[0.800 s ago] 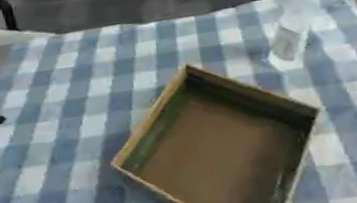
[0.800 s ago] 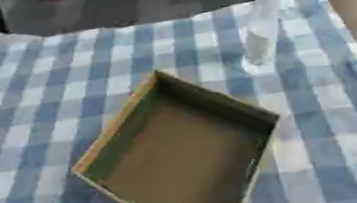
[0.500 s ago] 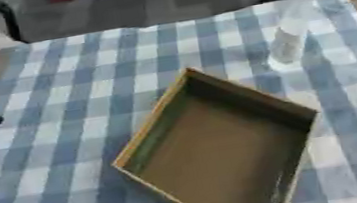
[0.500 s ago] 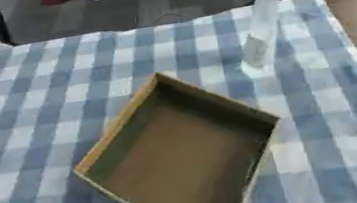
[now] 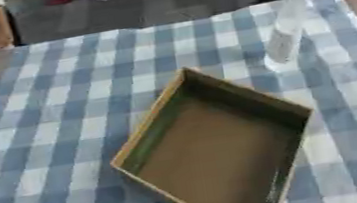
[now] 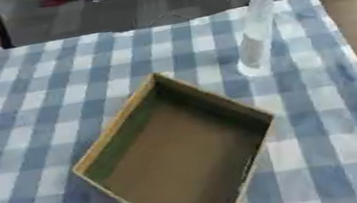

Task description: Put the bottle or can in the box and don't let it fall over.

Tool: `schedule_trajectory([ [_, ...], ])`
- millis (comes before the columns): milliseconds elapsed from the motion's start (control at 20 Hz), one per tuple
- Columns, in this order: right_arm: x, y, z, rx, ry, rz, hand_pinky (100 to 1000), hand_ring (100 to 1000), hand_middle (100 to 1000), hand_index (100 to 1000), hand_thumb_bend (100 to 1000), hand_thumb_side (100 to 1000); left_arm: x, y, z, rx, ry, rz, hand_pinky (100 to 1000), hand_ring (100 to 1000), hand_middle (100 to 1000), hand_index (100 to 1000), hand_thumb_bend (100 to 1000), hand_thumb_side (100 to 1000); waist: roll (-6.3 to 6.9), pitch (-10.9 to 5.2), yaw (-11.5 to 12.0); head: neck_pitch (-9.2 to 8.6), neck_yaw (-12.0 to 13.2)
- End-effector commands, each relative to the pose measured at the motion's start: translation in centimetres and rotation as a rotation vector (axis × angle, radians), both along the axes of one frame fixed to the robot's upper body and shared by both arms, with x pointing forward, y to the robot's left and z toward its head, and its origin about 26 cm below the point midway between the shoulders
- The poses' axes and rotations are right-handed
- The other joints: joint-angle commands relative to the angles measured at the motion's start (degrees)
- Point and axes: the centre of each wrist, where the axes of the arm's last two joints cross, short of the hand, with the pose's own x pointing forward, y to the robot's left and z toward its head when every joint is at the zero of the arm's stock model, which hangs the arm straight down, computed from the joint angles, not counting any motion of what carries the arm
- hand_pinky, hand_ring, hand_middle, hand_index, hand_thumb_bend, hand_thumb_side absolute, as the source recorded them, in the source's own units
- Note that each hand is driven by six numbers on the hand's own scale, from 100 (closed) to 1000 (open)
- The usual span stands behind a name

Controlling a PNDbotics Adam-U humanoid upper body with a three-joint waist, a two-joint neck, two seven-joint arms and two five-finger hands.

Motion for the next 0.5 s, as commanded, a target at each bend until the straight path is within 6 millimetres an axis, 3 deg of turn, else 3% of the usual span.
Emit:
schedule_trajectory([
  [50, -0.2, -0.8, 1.6, -0.088, 0.001, -0.006, 895, 1000, 1000, 1000, 100, 633, -0.2, 0.3, 0.8, 0.016, -0.023, 0.002, 1000, 650, 865, 938, 100, 726, -0.12, -1.5, 0.14, 0.33, -0.39],
  [500, 1.4, -2.9, -0.8, -0.148, 0.098, -0.009, 911, 1000, 1000, 1000, 100, 660, 0.0, 0.2, 0.8, 0.016, -0.016, -0.012, 1000, 650, 865, 938, 100, 727, -0.33, -2.01, 0.05, 0.64, -0.48],
])
